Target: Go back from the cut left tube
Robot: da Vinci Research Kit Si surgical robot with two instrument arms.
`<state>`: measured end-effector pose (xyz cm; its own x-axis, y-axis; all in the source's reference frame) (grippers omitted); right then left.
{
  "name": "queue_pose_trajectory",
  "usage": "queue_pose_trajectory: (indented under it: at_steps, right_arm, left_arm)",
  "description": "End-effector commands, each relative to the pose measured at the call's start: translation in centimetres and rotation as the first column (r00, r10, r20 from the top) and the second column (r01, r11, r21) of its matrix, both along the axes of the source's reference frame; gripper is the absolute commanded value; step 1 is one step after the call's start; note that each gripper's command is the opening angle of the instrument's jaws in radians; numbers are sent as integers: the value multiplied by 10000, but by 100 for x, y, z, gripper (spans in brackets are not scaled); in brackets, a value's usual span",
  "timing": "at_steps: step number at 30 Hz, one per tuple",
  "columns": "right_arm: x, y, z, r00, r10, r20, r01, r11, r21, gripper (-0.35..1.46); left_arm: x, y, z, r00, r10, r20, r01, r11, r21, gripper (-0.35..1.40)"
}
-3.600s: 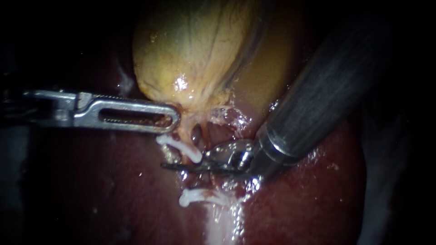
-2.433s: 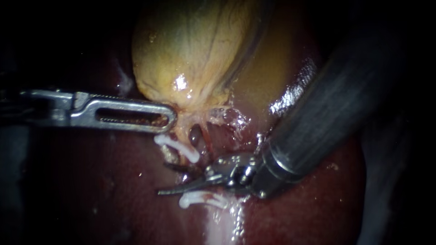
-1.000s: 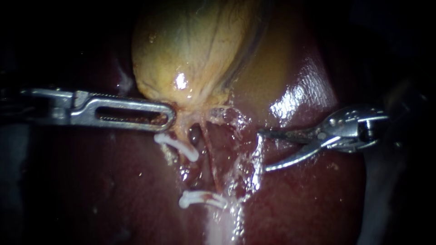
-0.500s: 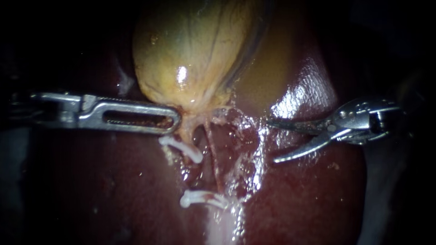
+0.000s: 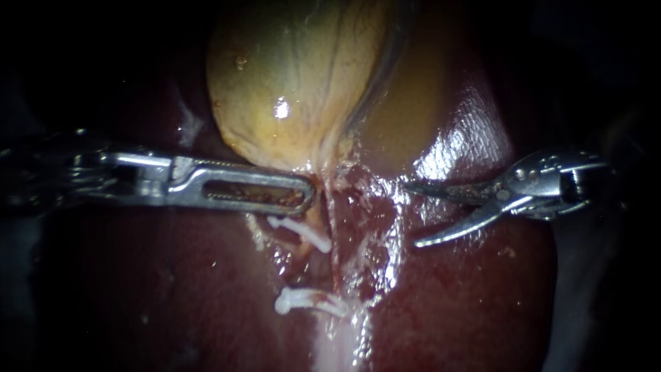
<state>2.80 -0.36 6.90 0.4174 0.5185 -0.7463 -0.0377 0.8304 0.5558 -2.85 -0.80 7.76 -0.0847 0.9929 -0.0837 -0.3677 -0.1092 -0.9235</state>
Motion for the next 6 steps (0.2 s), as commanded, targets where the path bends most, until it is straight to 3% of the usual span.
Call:
queue_pose_trajectory:
  at_steps: [1, 6]
  right_arm:
    - [0, 0, 0, 10000, 3, 8, -3, 10000, -4, 144]
    - [2, 0, 0, 10000, 30, -9, -30, 10000, -6, 144]
  left_arm:
    - [1, 0, 1, 10000, 7, 9, -7, 10000, 24, -35]
    - [1, 0, 0, 10000, 7, 10, -7, 10000, 26, -35]
